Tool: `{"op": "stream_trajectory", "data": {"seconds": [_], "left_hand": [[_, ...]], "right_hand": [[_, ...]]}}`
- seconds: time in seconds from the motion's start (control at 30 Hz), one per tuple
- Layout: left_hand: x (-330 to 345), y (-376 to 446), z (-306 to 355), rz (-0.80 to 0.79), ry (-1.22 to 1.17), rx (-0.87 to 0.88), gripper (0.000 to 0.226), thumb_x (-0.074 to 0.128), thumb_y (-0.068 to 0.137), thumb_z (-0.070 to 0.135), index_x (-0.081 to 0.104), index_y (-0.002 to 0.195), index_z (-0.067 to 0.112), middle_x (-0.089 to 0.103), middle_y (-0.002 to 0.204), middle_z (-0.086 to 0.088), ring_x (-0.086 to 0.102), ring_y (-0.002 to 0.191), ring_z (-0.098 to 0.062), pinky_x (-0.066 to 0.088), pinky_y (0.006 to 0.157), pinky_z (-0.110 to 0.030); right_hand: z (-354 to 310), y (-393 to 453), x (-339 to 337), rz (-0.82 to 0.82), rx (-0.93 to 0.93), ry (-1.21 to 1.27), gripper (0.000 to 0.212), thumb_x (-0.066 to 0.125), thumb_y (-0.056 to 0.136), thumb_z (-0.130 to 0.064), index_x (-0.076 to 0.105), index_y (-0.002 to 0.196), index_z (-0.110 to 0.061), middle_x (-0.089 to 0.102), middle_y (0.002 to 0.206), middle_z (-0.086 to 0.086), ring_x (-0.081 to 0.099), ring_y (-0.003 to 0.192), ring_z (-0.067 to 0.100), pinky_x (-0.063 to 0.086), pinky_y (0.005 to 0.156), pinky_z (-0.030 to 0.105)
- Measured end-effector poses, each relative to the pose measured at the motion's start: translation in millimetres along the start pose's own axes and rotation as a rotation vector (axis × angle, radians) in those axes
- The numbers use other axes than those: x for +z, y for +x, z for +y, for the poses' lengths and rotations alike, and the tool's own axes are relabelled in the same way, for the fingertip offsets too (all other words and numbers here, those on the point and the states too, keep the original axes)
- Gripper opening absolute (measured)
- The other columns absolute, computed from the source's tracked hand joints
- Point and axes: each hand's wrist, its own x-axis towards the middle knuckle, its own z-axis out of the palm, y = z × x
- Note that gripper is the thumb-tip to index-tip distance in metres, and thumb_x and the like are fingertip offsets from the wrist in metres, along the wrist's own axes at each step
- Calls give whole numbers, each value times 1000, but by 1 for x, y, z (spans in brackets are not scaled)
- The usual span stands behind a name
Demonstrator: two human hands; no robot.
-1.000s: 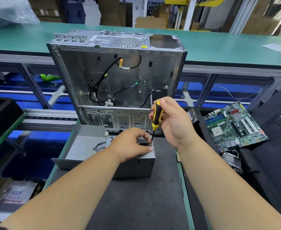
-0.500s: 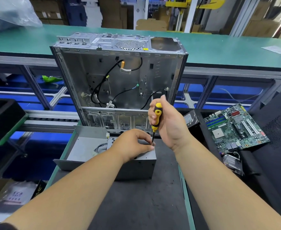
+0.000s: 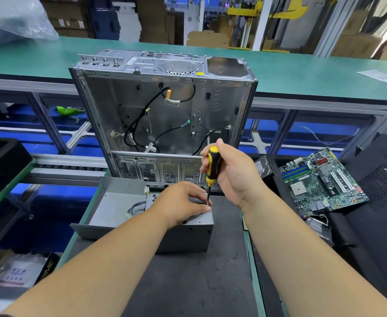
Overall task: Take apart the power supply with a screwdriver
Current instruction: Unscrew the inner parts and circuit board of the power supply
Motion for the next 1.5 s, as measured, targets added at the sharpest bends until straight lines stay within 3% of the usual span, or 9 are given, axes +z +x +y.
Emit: {"op": "stream_trajectory", "data": {"seconds": [0.23,0.37,0.47,0.7,0.87,1.1,1.2,1.33,1.5], "left_hand": [[-1,2,0,-18,-2,36,16,85,74,29,76,71,42,64,93,29,59,96,9,46,94,-23],[-1,1,0,-3,4,43,15,85,73,30,76,73,43,66,99,22,59,98,10,45,98,-25],[0,1,-1,12,-7,19,14,86,72,31,78,76,42,64,104,21,58,99,12,44,99,-21],[1,1,0,33,-2,10,16,88,70,30,77,74,40,65,102,20,59,97,10,45,98,-22],[1,-1,0,36,11,4,12,88,71,30,78,76,36,65,103,19,59,97,10,44,96,-21],[1,-1,0,33,22,-3,11,87,71,33,78,78,34,65,104,21,58,99,10,42,95,-19],[2,0,-2,37,21,3,12,87,70,33,78,78,35,64,102,22,58,99,10,43,96,-19],[2,1,-2,26,24,-2,13,87,70,34,78,79,37,63,104,22,60,102,5,46,100,-28],[1,-1,1,30,35,-16,12,87,71,36,76,75,40,63,105,22,59,98,9,46,97,-26]], "right_hand": [[6,3,11,-82,33,52,43,38,105,-41,57,82,-10,44,59,0,38,56,12,33,59,25],[8,2,2,-58,-9,6,21,56,89,-34,47,87,-15,53,65,-1,45,61,14,38,63,26],[6,2,-5,-38,-14,19,18,55,98,-25,50,84,-14,59,76,1,53,68,16,46,72,31],[1,1,-11,13,4,84,32,45,105,-23,66,89,-5,61,73,4,60,70,18,51,82,36],[9,1,-4,-49,-16,137,50,28,109,-35,63,89,-4,45,64,3,39,62,14,37,66,27],[15,1,-6,-57,-69,37,23,48,95,-35,44,82,-16,50,68,-2,43,63,15,36,68,31],[12,1,-10,-65,-45,10,21,52,94,-34,52,85,-16,61,78,0,55,70,16,45,76,35],[5,2,-13,-10,-13,-65,26,49,103,-28,65,90,-12,67,79,2,64,75,18,51,88,44],[5,0,0,-70,4,47,49,30,109,-29,62,82,-5,51,62,3,47,61,15,45,74,31]]}}
